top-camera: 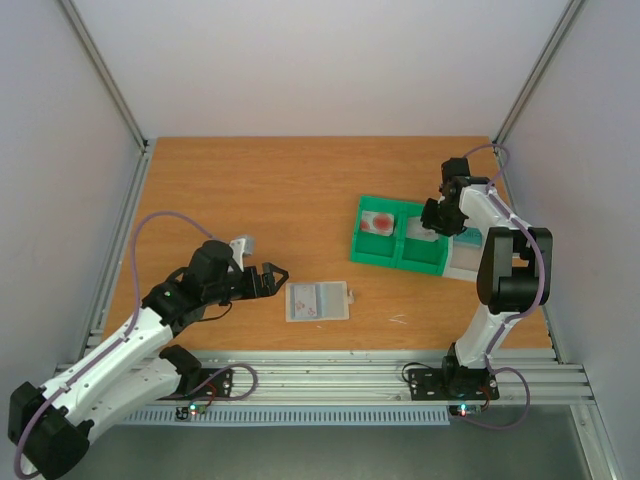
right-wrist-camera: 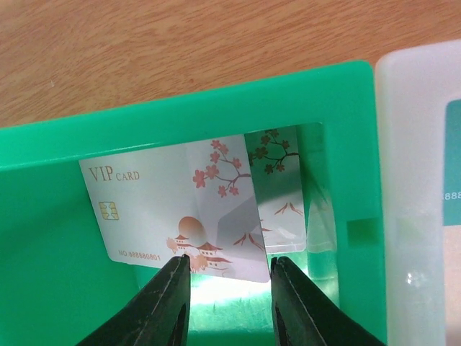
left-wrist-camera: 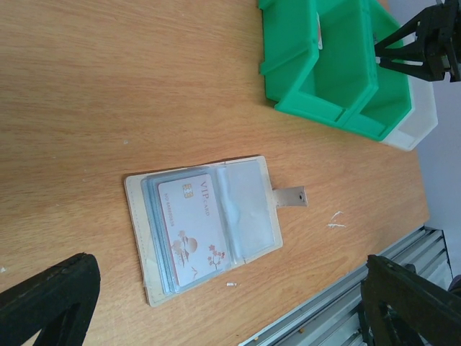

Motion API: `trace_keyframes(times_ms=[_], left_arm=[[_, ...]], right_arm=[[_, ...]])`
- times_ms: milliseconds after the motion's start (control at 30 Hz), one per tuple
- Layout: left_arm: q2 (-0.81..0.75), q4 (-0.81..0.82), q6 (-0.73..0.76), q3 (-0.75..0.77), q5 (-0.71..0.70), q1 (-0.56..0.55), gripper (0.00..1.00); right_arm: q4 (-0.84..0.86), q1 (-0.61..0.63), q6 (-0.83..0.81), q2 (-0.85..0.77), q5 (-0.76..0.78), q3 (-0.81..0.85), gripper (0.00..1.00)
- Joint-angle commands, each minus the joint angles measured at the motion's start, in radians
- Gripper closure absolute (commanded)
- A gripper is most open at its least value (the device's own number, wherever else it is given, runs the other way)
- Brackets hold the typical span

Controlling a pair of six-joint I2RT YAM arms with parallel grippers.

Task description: Take the credit cards out of the card holder

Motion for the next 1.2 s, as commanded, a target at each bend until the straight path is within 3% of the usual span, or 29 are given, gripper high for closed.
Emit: trace_keyframes(times_ms=[0, 333, 567, 833, 1167], left_arm=[[0.008, 0.0, -0.008, 0.018, -0.025, 0.002, 0.01], [0.1, -0.008, -0.011, 0.034, 0.026, 0.002, 0.01], [0.169, 0.1, -0.05, 0.004, 0.093, 0.002, 0.07], [0.316, 0.237, -0.072, -0.028, 0.168, 0.002, 0.24], [0.442, 0.331, -0.093, -0.05, 0.174, 0.002, 0.44]], right_arm=[[-0.03, -0.002, 0.018, -0.037, -0.011, 0.025, 0.66], [-0.113, 0.011, 0.049, -0.161, -0.051, 0.017, 0.64], [-0.121, 0.081, 0.061, -0.302, -0.191, -0.034, 0.64], [-0.077, 0.225, 0.098, -0.422, -0.345, -0.136, 0.64], [0.054, 0.494, 0.252, -0.469, -0.361, -0.295, 0.65]])
